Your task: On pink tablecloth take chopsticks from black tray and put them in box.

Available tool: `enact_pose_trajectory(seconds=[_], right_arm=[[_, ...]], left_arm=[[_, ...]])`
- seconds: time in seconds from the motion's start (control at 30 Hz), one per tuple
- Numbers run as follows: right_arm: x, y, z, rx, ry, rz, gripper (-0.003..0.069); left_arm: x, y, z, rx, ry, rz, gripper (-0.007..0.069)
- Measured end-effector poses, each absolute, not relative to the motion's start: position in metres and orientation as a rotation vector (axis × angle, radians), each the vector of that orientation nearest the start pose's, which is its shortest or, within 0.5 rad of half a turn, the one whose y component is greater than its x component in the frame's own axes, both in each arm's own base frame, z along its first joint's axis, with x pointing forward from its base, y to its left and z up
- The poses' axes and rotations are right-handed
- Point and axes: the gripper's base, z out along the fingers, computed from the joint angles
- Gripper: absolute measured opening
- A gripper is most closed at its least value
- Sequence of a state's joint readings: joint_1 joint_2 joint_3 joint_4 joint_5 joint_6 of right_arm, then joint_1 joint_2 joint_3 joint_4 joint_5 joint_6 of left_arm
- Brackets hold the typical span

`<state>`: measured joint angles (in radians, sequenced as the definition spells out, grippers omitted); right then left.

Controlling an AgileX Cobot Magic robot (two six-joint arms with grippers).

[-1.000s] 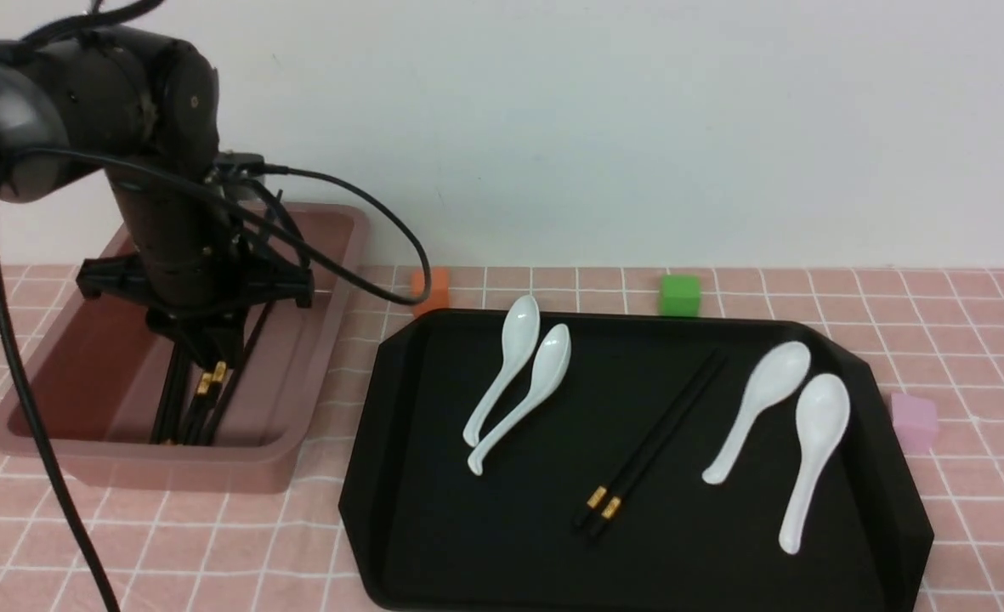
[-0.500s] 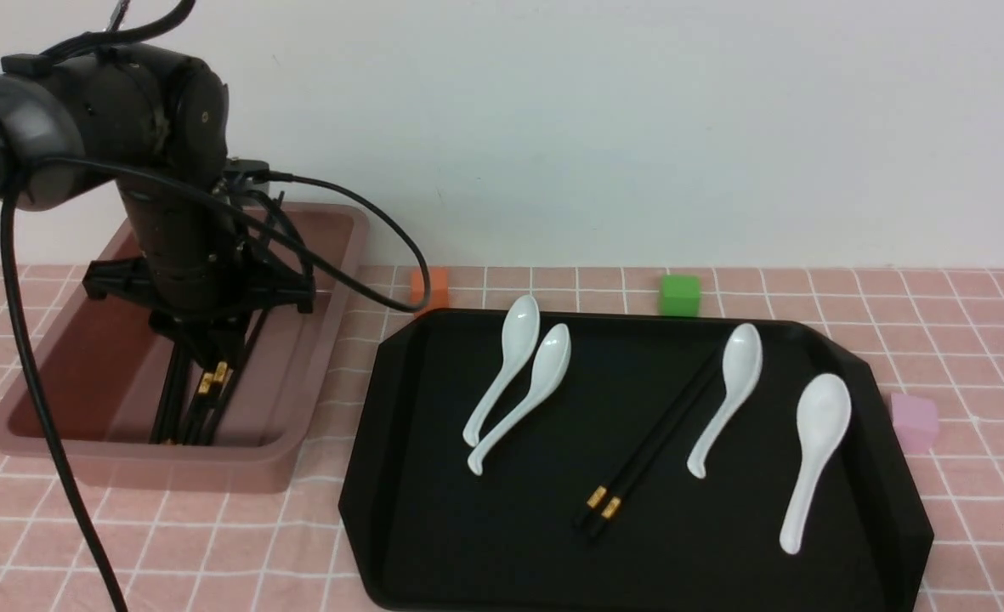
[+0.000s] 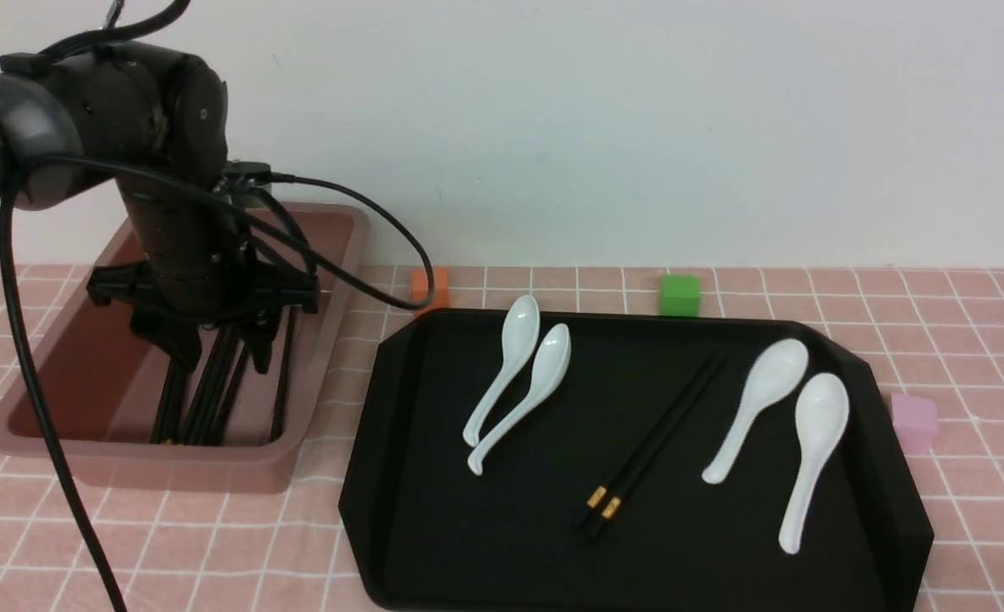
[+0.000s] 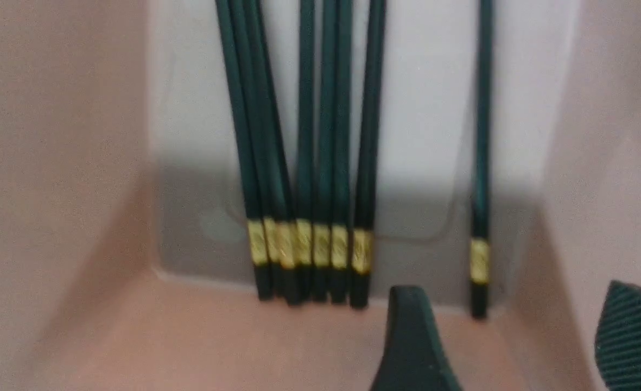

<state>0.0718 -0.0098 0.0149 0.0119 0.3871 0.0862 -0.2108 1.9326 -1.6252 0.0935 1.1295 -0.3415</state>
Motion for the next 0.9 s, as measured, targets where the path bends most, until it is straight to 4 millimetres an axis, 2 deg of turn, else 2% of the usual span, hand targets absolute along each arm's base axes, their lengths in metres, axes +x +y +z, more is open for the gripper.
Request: enact_pose_trajectory(seconds=[0.13, 0.2, 0.23, 0.37, 0.4, 0.47, 0.53, 0.57, 0.6, 0.63, 0.7, 0.77, 0.8, 0.83, 0.9], right_arm=[[0.052, 0.004, 0.174, 0.021, 1.877, 0.12, 0.024], [0.052, 0.004, 0.174, 0.021, 1.877, 0.12, 0.024], [0.052, 0.004, 0.174, 0.021, 1.877, 0.12, 0.024], [0.052, 0.004, 0.174, 0.021, 1.877, 0.12, 0.024], [0.052, 0.004, 0.174, 0.021, 1.877, 0.12, 0.024], [0.052, 0.004, 0.174, 0.021, 1.877, 0.12, 0.024], [0.052, 0.004, 0.174, 0.021, 1.877, 0.12, 0.024], [0.052, 0.004, 0.174, 0.021, 1.877, 0.12, 0.024], [0.052, 0.004, 0.174, 0.021, 1.877, 0.12, 0.024], [0.052, 0.004, 0.174, 0.021, 1.877, 0.12, 0.024], [0.052, 0.004, 0.174, 0.021, 1.877, 0.12, 0.024], [0.052, 0.004, 0.174, 0.021, 1.877, 0.12, 0.024], [0.052, 0.004, 0.174, 0.021, 1.877, 0.12, 0.024], [0.052, 0.004, 0.174, 0.021, 1.877, 0.12, 0.024], [0.052, 0.004, 0.174, 0.021, 1.877, 0.12, 0.024]], left_arm=[[0.384, -0.079, 0.283, -0.153, 2.857, -0.065, 0.04], [0.37, -0.079, 0.313, -0.135, 2.787, -0.13, 0.0325], [0.359, -0.078, 0.333, -0.114, 2.736, -0.164, 0.0261], [0.313, -0.073, 0.385, -0.04, 2.558, -0.271, 0.0038], [0.295, -0.071, 0.396, -0.023, 2.504, -0.303, -0.0002], [0.27, -0.068, 0.406, -0.01, 2.437, -0.342, -0.0013], [0.239, -0.062, 0.409, -0.01, 2.365, -0.377, -0.0013], [0.233, -0.061, 0.409, -0.009, 2.352, -0.384, -0.0013], [0.211, -0.057, 0.404, -0.011, 2.308, -0.402, -0.0013], [0.19, -0.053, 0.396, -0.006, 2.266, -0.414, -0.0013], [0.163, -0.048, 0.383, 0.005, 2.21, -0.425, -0.0013], [0.149, -0.045, 0.374, 0.015, 2.178, -0.429, -0.0013], [0.125, -0.04, 0.357, 0.015, 2.116, -0.439, -0.0013], [0.122, -0.039, 0.356, 0.013, 2.109, -0.441, -0.0013], [0.091, -0.033, 0.331, -0.006, 2.004, -0.477, -0.0013]])
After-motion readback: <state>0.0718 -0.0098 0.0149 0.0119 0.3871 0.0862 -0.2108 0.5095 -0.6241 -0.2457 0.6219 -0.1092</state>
